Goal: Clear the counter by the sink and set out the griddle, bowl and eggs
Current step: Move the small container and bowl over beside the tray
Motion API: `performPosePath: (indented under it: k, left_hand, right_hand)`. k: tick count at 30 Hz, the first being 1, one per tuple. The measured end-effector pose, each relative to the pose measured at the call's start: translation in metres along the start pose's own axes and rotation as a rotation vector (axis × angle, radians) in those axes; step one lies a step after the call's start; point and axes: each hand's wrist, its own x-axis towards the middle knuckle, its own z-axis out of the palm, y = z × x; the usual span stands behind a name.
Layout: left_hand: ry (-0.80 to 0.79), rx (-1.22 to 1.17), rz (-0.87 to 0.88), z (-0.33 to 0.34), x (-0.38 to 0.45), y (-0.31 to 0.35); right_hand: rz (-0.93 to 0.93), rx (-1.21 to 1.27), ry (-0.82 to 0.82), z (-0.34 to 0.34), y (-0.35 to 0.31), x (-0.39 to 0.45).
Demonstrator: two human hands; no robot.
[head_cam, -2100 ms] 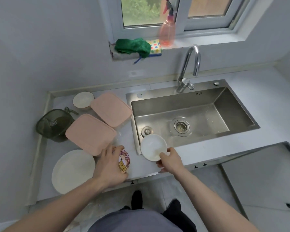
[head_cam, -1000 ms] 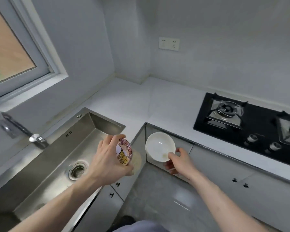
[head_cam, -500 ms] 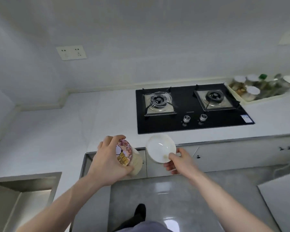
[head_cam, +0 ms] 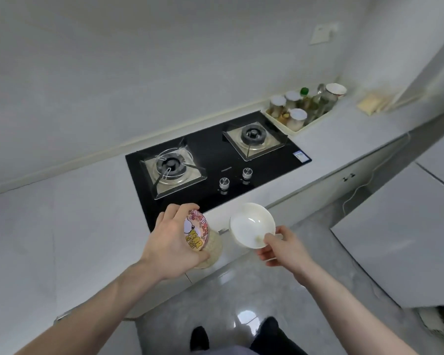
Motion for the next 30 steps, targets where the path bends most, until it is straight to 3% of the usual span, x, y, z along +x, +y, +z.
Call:
performPosePath:
  k: [20, 30]
  left_hand:
    - [-0.002, 0.013, 0.116, 0.117, 0.183, 0.192]
    - [-0.041, 0.055, 0.179, 0.144, 0.268, 0.246]
  right_hand:
    - [-0.015, 0.096, 0.093, -0.258, -0.039, 0.131]
    - [0.002, 0.166, 0.130, -0.324, -0.057, 0.184]
